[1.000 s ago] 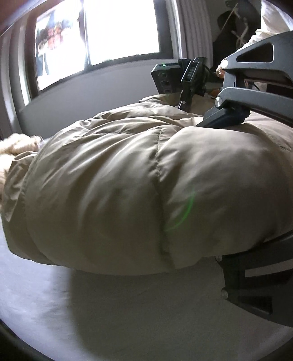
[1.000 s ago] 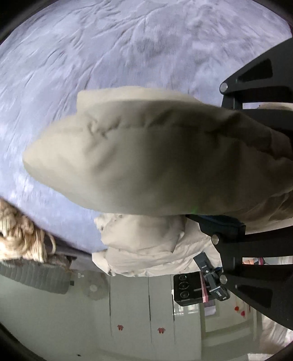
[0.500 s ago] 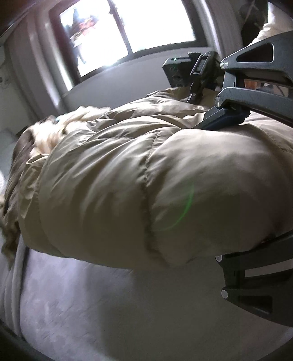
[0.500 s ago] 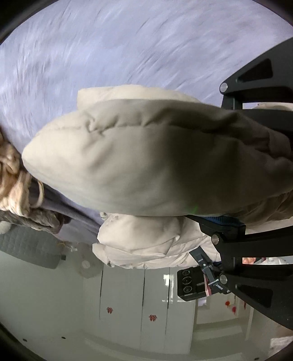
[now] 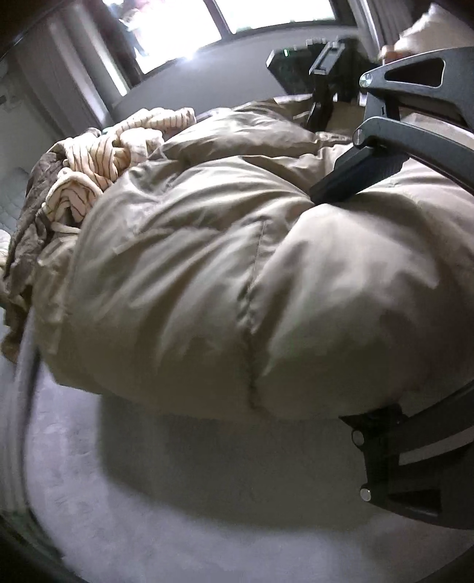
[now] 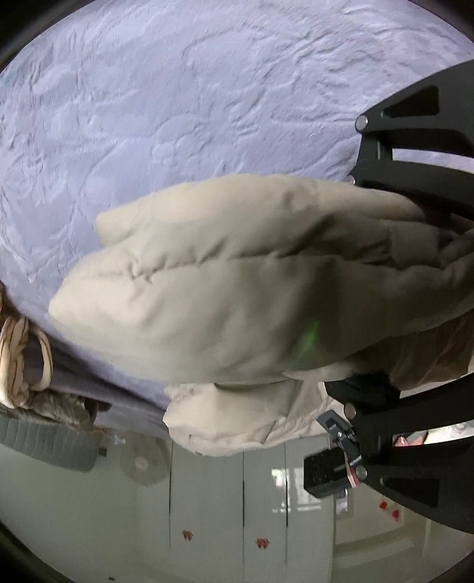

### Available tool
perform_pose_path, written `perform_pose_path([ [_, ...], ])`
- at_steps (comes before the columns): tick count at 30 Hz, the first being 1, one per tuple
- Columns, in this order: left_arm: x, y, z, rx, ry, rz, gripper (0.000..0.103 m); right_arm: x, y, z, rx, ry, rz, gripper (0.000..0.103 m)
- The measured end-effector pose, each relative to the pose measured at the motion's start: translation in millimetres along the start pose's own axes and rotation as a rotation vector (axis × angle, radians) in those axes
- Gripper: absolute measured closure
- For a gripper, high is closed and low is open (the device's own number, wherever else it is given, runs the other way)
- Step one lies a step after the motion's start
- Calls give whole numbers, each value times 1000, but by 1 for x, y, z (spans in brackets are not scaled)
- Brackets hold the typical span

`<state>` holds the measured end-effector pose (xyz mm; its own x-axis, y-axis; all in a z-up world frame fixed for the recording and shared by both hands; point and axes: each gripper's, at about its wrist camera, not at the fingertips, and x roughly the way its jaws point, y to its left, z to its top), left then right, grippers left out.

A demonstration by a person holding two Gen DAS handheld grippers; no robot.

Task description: Fold large clothes

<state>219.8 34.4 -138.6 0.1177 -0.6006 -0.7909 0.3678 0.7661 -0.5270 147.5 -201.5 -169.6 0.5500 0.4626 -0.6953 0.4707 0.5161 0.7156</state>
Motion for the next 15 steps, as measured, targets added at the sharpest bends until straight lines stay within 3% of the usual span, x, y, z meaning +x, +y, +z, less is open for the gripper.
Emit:
perform_pose_path([
  [3,-18,-8,0,37,-49,89,9,-33,-5,-20,-43,-10,-90,33],
  [6,-38,-9,5,48,-120,149,9,-68,22,-32,-144,-113,-248,33],
  [7,-44,-9,9,46,-143,158,9,-79,26,-36,-177,-166,-297,40],
  [8,-52,-9,13,35,-176,171,9,-96,41,-42,-226,-253,-338,57],
  [10,-51,-17,26,19,-215,195,9,-108,65,-35,-285,-329,-326,68],
  [11,-48,-18,31,15,-221,216,9,-108,74,-34,-307,-341,-313,68],
  [15,-20,-23,36,35,-171,260,9,-61,114,-17,-367,-306,-281,78],
])
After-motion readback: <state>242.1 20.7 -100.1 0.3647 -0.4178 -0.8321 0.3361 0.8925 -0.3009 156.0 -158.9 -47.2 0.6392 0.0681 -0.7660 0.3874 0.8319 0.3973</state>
